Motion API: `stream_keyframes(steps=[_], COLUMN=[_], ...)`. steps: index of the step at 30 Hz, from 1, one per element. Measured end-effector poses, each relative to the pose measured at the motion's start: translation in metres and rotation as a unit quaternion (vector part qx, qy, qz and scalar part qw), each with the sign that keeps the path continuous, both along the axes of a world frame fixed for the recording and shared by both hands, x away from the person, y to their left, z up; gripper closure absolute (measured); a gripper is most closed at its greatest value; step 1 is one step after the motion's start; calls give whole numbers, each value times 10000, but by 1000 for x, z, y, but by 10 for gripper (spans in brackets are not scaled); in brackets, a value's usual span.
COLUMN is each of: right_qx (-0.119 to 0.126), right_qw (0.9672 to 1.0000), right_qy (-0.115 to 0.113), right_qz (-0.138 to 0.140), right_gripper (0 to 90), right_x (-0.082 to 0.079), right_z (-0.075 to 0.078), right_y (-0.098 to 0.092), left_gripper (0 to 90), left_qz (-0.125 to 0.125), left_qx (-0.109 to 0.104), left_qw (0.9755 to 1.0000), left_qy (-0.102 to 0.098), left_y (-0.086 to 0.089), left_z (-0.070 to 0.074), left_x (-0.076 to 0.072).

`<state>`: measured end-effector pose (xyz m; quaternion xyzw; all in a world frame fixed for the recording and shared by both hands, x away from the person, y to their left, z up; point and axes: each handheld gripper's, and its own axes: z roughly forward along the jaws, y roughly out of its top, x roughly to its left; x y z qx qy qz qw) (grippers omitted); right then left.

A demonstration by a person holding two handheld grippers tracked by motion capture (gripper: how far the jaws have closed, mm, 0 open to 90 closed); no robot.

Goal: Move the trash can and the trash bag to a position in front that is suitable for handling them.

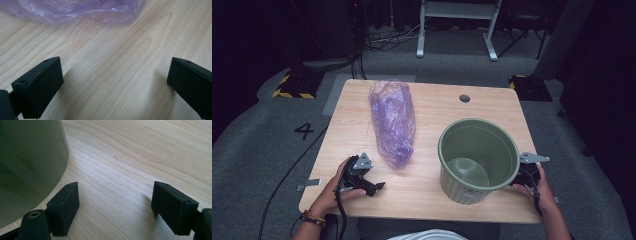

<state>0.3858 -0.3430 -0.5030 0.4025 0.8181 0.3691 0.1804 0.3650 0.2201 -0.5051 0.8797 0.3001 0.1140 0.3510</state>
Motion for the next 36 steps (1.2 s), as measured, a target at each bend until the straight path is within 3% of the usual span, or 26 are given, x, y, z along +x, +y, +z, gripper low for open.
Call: stream_keyframes(steps=[11,15,17,19,20,22,24,26,29,34,36], right_qx=[12,6,4,7,7,8,7,9,6,5,7], right_qw=[10000,10000,10000,10000,10000,10000,10000,10000,10000,10000,10000], right_qy=[7,1,3,5,3,4,4,4,3,4,4], right_qz=[37,30,35,33,32,32,32,34,34,36,33], right_gripper=[224,224,224,224,224,224,224,224,224,224,224], right_x=[1,1,1,1,1,1,1,1,1,1,1], right_z=[0,0,0,0,0,0,0,0,0,0,0], right_y=[0,0,0,0,0,0,0,0,0,0,0], left_gripper=[6,14,66,212,227,132,210,154,165,163,168], left_qz=[8,84,113,177,213,274,200,251,223,373,404], left_qx=[3,136,84,35,8,-51,-74,-93,-337,-569,-517], left_qw=[10000,9998,9999,9998,9997,9995,9995,9989,9987,9962,9954], left_qy=[-7,93,52,-69,-91,-179,-238,-374,-321,-549,-702], left_y=[1,0,2,5,6,7,6,4,5,4,-1], left_z=[0,3,5,8,8,11,13,16,20,27,30], left_x=[0,1,1,2,2,2,3,3,9,25,31])
